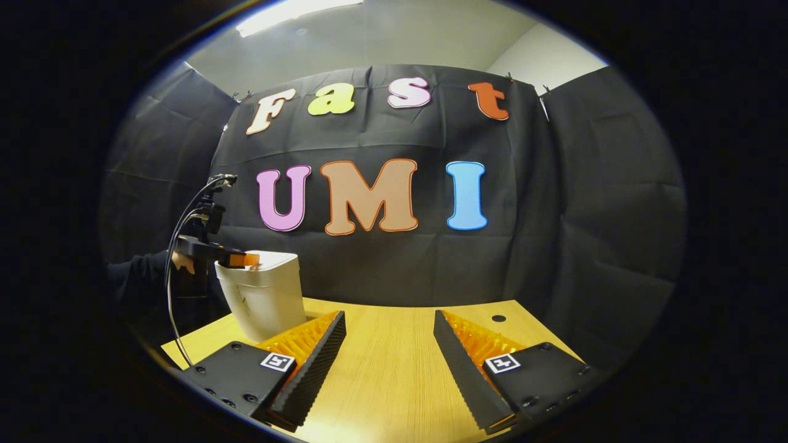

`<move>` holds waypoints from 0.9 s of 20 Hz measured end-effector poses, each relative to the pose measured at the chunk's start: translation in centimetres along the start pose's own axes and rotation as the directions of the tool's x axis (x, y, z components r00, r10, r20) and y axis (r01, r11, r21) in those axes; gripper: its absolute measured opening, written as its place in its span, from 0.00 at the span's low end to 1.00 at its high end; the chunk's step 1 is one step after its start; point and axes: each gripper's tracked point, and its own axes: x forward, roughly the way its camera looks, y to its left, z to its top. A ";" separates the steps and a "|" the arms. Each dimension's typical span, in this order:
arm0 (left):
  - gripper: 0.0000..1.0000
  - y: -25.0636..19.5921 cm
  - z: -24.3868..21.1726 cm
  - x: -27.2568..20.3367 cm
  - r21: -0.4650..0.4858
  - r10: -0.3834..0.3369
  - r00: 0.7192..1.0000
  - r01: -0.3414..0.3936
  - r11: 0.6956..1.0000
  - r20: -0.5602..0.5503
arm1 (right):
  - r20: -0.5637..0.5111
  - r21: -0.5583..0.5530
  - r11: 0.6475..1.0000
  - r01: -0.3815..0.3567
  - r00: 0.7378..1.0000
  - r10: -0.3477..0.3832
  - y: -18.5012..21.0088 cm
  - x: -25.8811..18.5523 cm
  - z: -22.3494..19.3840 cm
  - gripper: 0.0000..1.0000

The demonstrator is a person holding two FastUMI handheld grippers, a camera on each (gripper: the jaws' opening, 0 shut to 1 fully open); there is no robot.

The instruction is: Press the lid of the desktop garbage bin to open it, pick up the crumpled paper on the desktop and throw it into the bin, then pick up the pop can on the desktop and drop it into the bin, and finally close the garbage bin lid.

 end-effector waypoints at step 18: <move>0.93 -22.1 9.4 -22.0 -0.038 -0.069 0.936 0.087 0.995 0.345 | 0.201 0.054 0.992 -0.118 0.974 0.105 -9.0 -8.0 7.1 0.96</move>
